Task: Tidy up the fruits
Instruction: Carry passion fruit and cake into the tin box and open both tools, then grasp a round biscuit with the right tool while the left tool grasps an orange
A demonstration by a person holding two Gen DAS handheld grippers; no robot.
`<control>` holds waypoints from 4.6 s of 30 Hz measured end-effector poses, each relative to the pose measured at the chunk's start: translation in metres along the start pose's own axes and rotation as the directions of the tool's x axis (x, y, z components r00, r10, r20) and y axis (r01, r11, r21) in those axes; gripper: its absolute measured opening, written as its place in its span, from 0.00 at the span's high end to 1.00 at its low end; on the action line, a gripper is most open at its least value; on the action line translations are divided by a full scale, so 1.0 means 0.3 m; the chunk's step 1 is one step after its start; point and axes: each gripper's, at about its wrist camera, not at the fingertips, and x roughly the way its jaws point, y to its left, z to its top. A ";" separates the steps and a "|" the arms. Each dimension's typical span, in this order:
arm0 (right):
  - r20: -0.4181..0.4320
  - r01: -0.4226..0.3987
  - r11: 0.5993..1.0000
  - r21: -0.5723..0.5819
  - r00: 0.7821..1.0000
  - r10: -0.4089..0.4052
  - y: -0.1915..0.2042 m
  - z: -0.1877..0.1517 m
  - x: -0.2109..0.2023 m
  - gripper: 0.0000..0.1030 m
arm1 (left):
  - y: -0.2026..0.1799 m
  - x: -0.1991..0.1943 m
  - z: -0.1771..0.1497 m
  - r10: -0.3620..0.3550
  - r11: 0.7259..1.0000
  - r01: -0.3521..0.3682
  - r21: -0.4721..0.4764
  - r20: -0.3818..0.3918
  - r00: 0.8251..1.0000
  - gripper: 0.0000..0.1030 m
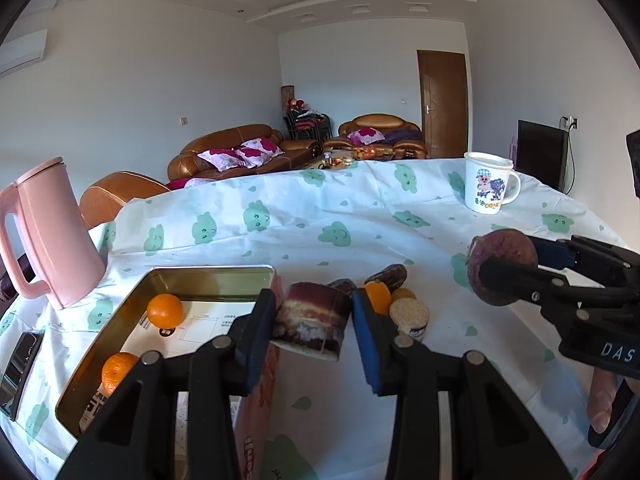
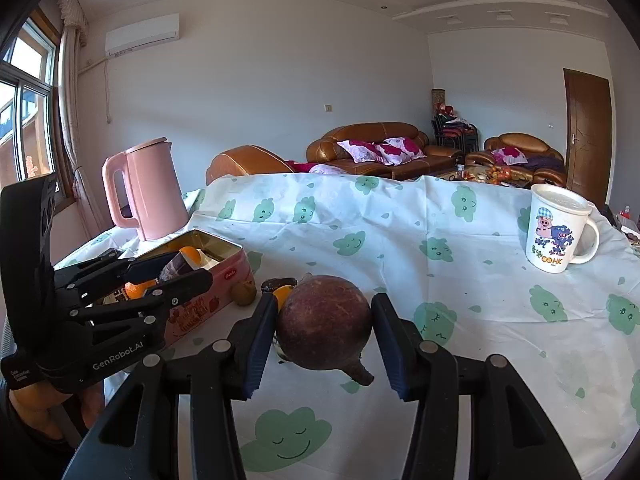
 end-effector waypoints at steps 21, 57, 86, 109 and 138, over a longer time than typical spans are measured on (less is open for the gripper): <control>0.094 0.023 0.999 -0.049 0.995 -0.018 0.030 -0.006 -0.062 0.51 | 0.035 -0.078 -0.010 0.044 0.998 -0.038 -0.055 0.116 0.992 0.61; 0.035 -0.188 0.971 -0.147 0.980 0.196 0.398 0.151 0.110 0.51 | 0.346 -0.137 -0.078 0.185 0.963 -0.184 -0.195 -0.010 0.983 0.61; -0.235 -0.319 0.935 -0.153 0.931 0.279 0.571 0.041 0.359 0.51 | 0.492 -0.097 -0.162 0.217 0.934 -0.249 -0.256 -0.144 0.965 0.60; -0.211 0.041 0.994 -0.101 0.975 -0.061 0.116 0.032 0.197 0.42 | 0.217 -0.110 -0.041 0.105 0.980 -0.107 -0.166 -0.022 0.994 0.06; -0.242 0.122 0.992 0.024 0.964 -0.113 -0.011 0.007 0.212 0.65 | 0.077 0.070 0.069 0.120 0.992 -0.122 -0.031 -0.050 0.991 0.05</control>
